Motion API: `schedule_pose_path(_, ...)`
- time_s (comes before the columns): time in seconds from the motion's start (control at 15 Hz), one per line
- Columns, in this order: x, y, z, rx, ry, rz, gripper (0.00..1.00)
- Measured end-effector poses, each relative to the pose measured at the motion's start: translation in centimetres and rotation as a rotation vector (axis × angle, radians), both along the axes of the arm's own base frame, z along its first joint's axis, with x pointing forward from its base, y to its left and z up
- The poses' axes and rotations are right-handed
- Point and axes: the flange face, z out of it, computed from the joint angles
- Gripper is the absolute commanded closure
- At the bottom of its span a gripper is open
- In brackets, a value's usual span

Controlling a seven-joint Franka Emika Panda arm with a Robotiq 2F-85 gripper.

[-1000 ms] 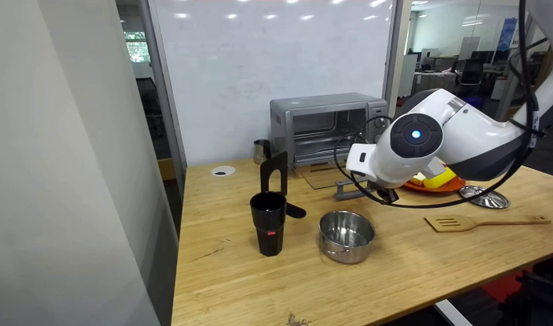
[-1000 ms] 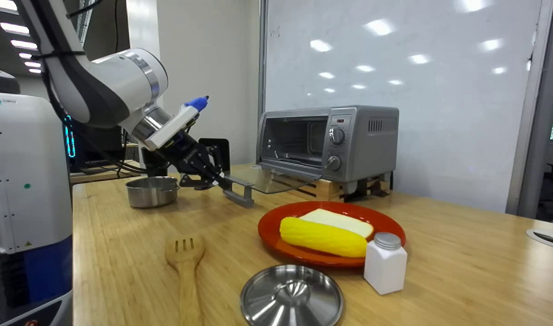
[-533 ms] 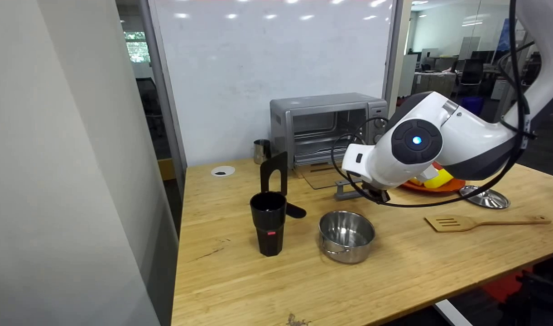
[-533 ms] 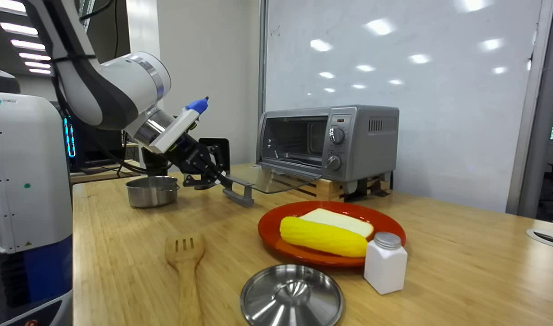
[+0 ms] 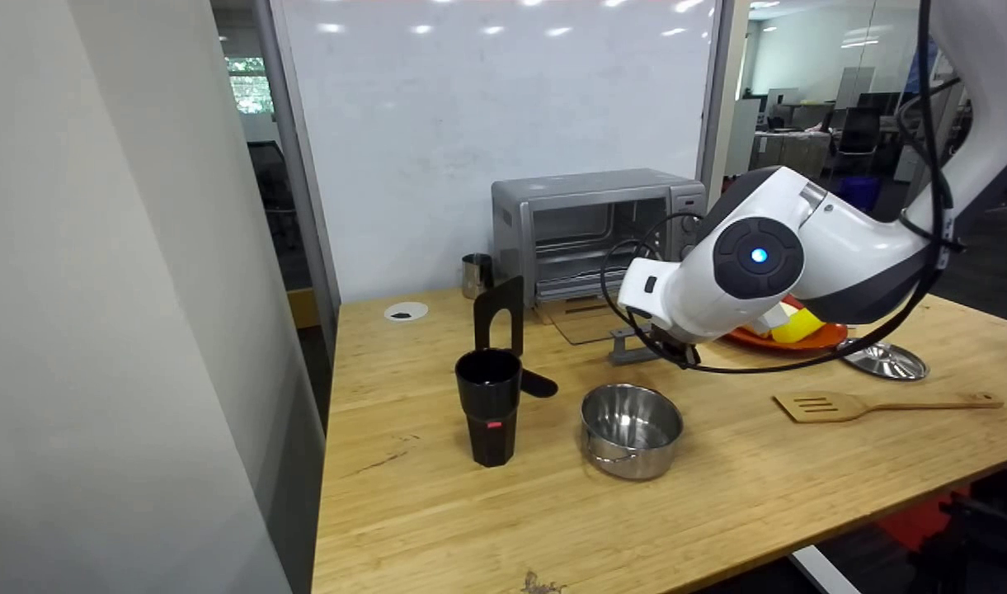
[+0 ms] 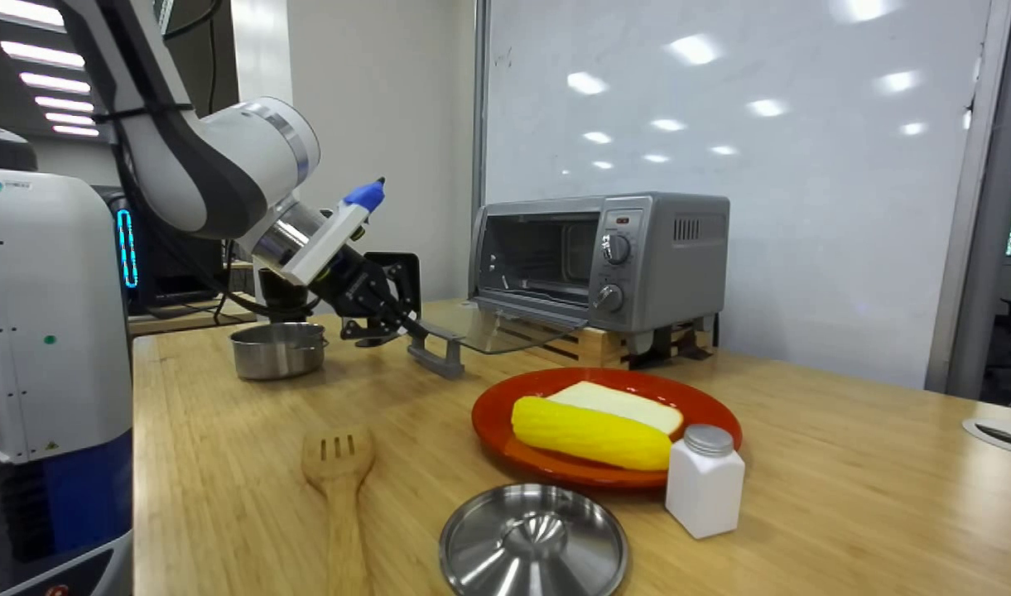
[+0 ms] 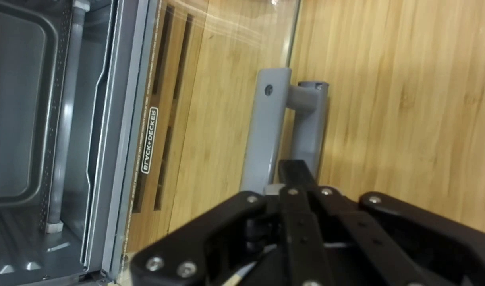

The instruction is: Move the silver pot and the red plate away from the microwave, and close the microwave door.

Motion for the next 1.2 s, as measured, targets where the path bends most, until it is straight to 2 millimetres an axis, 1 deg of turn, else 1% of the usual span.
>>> schedule_pose_path(0.6, 0.5, -0.5, -0.8, 0.032, -0.022, -0.016, 1.0)
schedule_pose_path(1.2, 0.7, -1.4, -0.8, 0.067, -0.049, -0.033, 1.0)
